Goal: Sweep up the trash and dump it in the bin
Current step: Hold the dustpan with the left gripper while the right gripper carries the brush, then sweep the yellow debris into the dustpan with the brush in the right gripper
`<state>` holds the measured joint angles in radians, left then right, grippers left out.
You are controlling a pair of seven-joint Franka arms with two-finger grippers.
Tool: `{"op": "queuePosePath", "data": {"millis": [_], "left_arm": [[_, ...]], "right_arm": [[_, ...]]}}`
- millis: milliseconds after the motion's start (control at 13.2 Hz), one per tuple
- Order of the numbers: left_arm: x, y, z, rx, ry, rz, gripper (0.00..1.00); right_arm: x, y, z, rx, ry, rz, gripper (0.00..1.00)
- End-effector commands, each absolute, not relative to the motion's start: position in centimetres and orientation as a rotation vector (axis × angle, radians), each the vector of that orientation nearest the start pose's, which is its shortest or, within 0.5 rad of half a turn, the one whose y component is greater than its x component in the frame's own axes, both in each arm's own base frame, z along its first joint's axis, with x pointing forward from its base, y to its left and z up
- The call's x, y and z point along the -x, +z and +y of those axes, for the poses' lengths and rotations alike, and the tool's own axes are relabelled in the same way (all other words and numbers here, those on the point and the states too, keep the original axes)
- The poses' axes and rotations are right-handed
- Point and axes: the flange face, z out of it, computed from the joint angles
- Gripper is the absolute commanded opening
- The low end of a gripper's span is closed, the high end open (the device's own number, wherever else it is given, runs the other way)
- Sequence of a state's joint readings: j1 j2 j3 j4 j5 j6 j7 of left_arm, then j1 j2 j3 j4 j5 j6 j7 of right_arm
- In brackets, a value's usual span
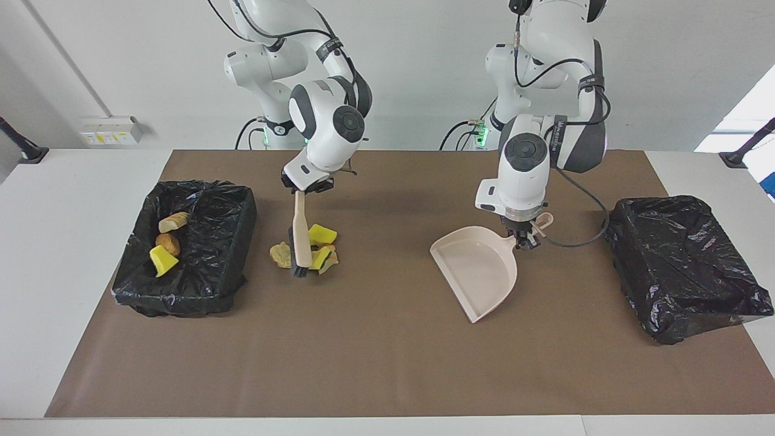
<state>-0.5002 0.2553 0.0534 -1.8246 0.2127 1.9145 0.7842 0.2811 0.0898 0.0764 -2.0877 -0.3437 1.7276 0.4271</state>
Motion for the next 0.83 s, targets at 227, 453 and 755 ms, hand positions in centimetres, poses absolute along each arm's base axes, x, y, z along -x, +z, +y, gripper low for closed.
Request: {"op": "queuePosePath", "data": {"millis": [227,453,755], "left_arm": [[-49.1,37.9,-29.3,2.189,0.257,1.953,0.0],[-47.4,37.3,-29.6,2.165,0.261,1.979,0.0],[-46.0,36.8,-28.8,2.162,0.284,1.983,0.0]], "right_arm": [[-48.4,32.0,14.4,3.425,0.608,-0.142,0.0],[-46.3,31.0,19.6,3.257,0.696,-0.154,0.0],[-43.6,31.8,26.6,3.094,0.673,-0.176,0.0]]}}
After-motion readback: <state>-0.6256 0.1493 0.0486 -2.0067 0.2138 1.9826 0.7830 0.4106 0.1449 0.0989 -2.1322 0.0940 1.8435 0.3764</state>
